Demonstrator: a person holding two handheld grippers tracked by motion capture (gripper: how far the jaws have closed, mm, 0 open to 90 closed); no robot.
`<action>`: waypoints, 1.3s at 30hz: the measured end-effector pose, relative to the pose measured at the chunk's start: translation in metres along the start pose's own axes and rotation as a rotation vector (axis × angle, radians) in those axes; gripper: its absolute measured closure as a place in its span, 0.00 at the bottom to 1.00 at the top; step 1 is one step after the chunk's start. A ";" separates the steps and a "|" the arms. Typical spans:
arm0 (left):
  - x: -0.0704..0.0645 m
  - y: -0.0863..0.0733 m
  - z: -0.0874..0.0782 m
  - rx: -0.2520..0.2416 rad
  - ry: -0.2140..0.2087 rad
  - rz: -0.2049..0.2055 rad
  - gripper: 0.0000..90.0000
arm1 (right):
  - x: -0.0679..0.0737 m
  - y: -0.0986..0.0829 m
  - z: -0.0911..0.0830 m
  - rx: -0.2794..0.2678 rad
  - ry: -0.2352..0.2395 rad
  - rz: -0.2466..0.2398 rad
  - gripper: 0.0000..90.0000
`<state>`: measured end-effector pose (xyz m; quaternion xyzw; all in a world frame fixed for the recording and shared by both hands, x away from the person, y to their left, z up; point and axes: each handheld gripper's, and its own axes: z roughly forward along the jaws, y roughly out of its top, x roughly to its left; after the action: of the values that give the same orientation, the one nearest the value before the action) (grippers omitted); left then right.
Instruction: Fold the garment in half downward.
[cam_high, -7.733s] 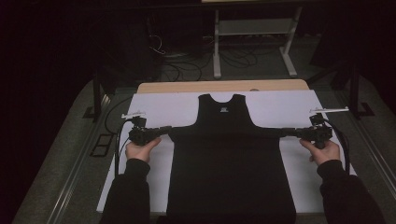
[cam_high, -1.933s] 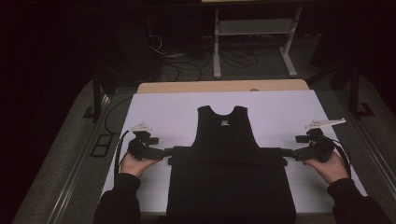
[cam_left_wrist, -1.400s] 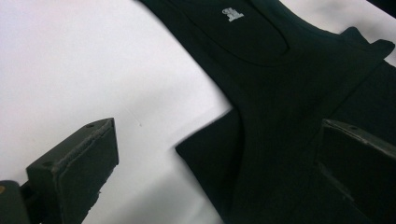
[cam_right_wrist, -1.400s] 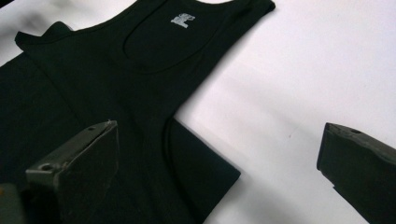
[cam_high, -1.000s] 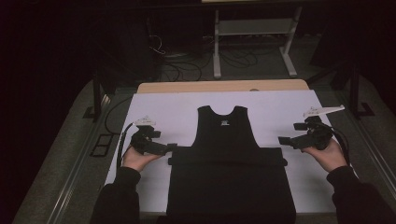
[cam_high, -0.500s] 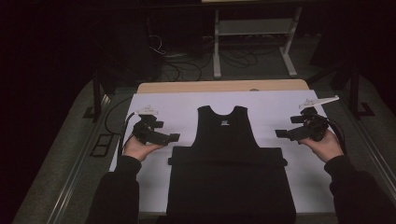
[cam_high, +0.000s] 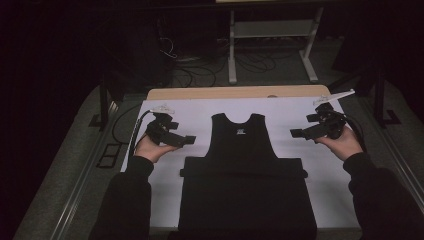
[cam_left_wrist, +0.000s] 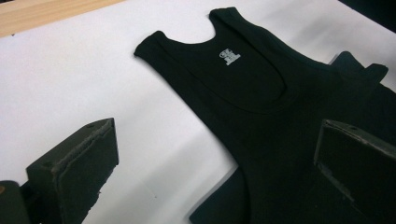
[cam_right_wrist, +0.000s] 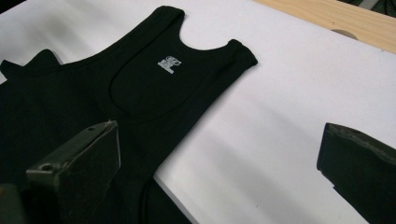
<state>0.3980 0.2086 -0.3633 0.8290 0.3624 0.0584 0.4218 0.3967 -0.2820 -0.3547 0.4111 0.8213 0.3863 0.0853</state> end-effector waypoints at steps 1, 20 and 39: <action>0.001 0.001 0.000 -0.001 0.000 -0.006 0.00 | 0.000 0.001 0.001 0.001 0.001 0.001 0.00; 0.013 0.020 0.012 0.010 -0.006 -0.012 0.00 | -0.002 0.031 0.018 0.011 0.009 -0.021 0.00; 0.025 0.033 0.040 -0.020 0.008 -0.066 0.00 | -0.013 0.049 0.033 0.018 -0.008 -0.006 0.00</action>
<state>0.4504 0.1861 -0.3691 0.8121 0.3908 0.0513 0.4303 0.4502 -0.2551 -0.3452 0.4108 0.8257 0.3769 0.0859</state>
